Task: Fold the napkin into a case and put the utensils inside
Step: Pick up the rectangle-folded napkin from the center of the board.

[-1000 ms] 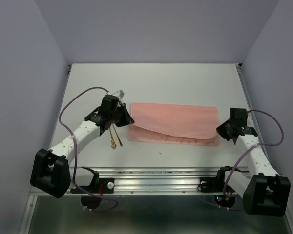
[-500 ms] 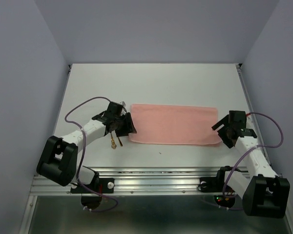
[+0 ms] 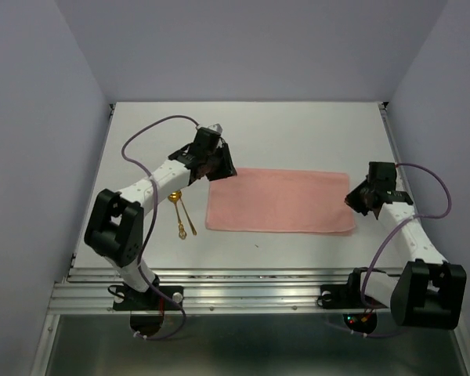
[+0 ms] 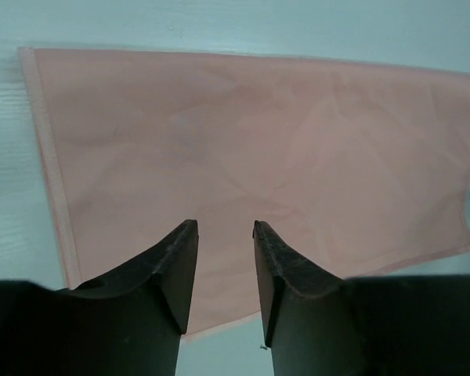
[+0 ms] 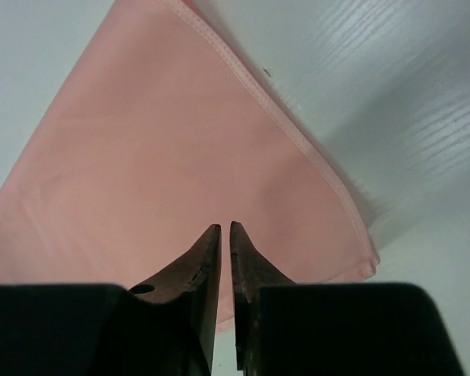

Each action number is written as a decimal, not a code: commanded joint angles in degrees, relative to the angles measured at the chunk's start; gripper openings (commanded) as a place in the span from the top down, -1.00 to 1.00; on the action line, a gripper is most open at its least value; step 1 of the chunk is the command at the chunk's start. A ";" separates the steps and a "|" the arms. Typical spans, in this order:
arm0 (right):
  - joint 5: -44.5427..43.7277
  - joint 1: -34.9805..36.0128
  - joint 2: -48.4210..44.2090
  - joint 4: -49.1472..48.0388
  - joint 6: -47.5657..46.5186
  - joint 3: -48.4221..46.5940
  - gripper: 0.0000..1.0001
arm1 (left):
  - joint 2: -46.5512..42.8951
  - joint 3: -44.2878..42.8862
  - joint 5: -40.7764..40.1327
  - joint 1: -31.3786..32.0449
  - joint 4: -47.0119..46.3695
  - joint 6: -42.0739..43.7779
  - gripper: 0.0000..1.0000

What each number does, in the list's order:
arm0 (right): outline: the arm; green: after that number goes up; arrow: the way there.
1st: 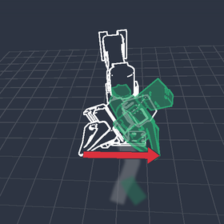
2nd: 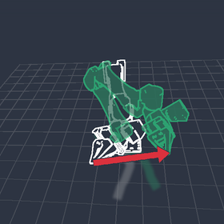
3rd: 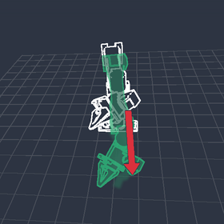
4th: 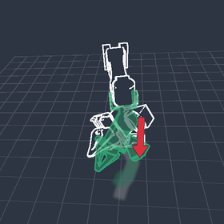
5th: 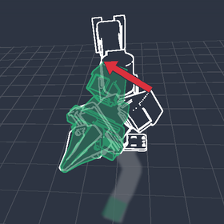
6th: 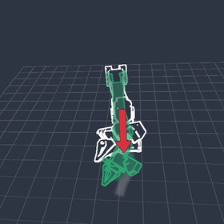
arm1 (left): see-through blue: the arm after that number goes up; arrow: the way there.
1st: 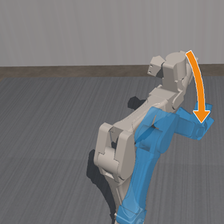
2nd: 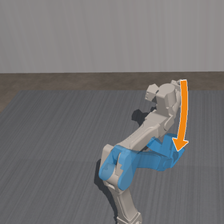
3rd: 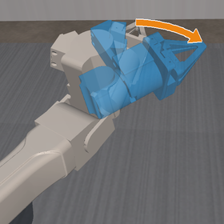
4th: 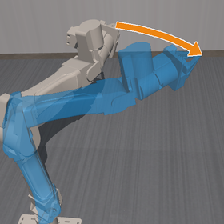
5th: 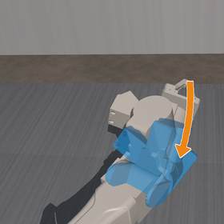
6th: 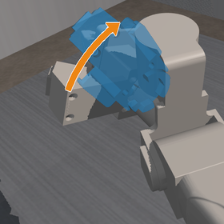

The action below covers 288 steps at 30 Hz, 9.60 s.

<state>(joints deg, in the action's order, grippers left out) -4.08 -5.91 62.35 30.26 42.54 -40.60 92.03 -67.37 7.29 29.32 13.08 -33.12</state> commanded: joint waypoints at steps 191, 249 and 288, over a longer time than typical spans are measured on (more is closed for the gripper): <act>-6.38 7.76 20.63 2.95 -15.12 -15.56 0.99 | 11.17 -5.41 2.12 -2.15 -1.04 -0.71 0.02; -8.84 7.32 33.54 -1.25 -12.31 -13.02 -0.15 | 1.13 8.83 -10.01 -5.50 2.39 -0.36 0.01; -19.73 6.70 24.93 -1.34 -8.62 -10.29 -0.22 | 6.23 14.90 -7.82 -2.43 -3.68 -3.00 0.02</act>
<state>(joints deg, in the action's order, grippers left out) -20.29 1.15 90.98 28.49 33.04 -51.18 97.01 -54.57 -0.40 26.59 8.84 -36.10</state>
